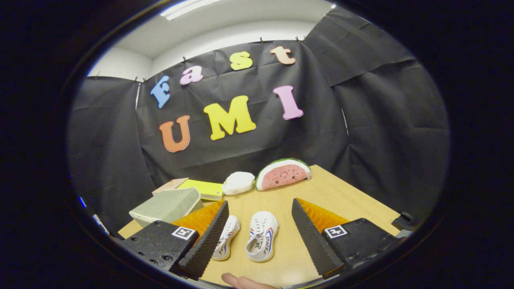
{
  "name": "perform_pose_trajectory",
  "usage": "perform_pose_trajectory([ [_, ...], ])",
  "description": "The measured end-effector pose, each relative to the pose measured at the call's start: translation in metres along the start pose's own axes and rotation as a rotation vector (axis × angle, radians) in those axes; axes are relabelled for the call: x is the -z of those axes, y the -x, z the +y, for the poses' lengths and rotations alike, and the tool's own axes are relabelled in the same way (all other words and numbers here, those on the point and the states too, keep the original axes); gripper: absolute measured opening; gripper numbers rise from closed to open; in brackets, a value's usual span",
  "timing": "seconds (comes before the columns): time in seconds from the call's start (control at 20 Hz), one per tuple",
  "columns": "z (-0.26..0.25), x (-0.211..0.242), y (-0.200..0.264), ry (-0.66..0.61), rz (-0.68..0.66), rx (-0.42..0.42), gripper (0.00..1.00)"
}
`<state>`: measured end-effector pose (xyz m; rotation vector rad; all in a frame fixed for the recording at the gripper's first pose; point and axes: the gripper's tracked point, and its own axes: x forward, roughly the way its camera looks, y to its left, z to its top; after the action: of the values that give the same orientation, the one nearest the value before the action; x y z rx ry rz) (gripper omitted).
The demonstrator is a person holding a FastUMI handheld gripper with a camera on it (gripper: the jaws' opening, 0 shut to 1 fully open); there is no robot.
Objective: Open the storage box then place both shoes into the box .Put the left shoe in first, then the right shoe, with the right side of both shoes facing outward in a uniform manner.
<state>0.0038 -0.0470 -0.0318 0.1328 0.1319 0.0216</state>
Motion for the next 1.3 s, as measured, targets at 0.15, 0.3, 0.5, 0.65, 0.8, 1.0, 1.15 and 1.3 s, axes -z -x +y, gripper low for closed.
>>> perform_pose_trajectory([
  [0.15,0.013,0.001,-0.011,-0.017,0.030,-0.068,1.00],
  [0.3,0.034,0.014,-0.033,-0.058,0.114,-0.158,1.00],
  [0.5,0.072,0.016,-0.065,-0.158,0.201,-0.305,1.00],
  [0.65,0.101,0.027,-0.094,-0.227,0.320,-0.406,1.00],
  [0.8,0.138,0.045,-0.119,-0.291,0.490,-0.523,1.00],
  [1.0,0.194,0.059,-0.141,-0.429,0.726,-0.757,1.00],
  [1.15,0.208,0.069,-0.171,-0.492,0.799,-0.783,0.99],
  [1.3,0.216,0.069,-0.191,-0.591,0.849,-0.836,0.98],
])
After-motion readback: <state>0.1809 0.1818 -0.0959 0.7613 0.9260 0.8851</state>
